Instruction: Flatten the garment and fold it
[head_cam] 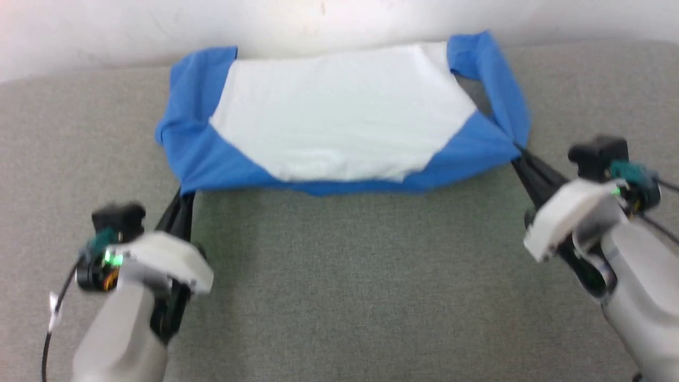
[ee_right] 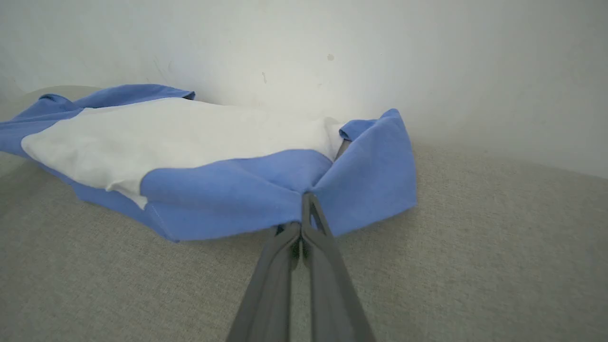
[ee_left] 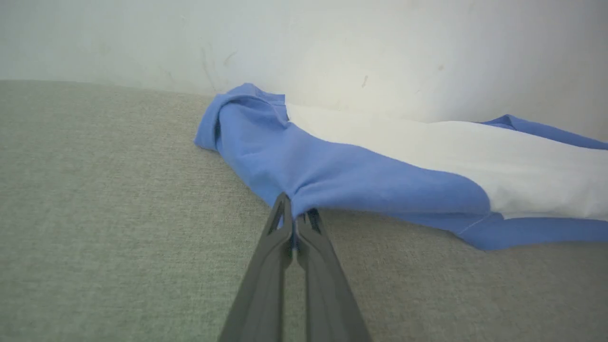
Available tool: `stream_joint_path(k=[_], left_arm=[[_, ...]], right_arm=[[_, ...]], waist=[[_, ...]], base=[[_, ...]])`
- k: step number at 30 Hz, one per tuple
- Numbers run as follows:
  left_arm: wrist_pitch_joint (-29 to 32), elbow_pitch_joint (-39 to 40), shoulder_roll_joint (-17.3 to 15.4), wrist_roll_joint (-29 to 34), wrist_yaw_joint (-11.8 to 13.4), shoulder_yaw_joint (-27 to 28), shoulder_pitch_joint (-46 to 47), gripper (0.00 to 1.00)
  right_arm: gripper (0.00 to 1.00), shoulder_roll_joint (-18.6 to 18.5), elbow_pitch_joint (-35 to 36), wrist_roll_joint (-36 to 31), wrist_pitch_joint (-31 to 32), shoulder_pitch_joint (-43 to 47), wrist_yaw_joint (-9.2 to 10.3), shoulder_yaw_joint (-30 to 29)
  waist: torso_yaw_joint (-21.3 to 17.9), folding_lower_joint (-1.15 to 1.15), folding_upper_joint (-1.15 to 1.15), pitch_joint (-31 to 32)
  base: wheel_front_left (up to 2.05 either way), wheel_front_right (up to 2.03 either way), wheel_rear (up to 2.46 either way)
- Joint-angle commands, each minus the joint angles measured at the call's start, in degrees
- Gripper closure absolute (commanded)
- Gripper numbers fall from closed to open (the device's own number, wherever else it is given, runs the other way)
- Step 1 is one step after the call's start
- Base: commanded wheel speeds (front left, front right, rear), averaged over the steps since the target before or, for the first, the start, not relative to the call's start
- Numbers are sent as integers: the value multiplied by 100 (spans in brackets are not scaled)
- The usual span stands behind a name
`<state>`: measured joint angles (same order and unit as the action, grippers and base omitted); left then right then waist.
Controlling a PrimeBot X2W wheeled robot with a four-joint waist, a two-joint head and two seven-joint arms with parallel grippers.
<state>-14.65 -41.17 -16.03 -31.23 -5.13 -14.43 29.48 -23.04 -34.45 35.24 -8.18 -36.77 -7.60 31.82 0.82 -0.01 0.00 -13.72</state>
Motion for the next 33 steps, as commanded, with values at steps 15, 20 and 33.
stream_joint_path(k=[15,20,33], left_arm=[[2357,5154,-863,-218,2139,282,-4500,100],[2854,5556,-911,-348,2391,189,-5165,100],[2717,4620,-518,-964,1930,92,-5206,0]], right_arm=[[100,596,4133,-1403,2504,4206,11,-2703],[100,1144,4717,-1659,3158,5225,11,-3165],[0,1608,4334,-1912,3211,5798,11,-3102]], waist=[[-113,1,0,962],[-45,1,0,1046],[-79,1,0,1112]], base=[[0,0,0],[0,0,0],[0,0,0]])
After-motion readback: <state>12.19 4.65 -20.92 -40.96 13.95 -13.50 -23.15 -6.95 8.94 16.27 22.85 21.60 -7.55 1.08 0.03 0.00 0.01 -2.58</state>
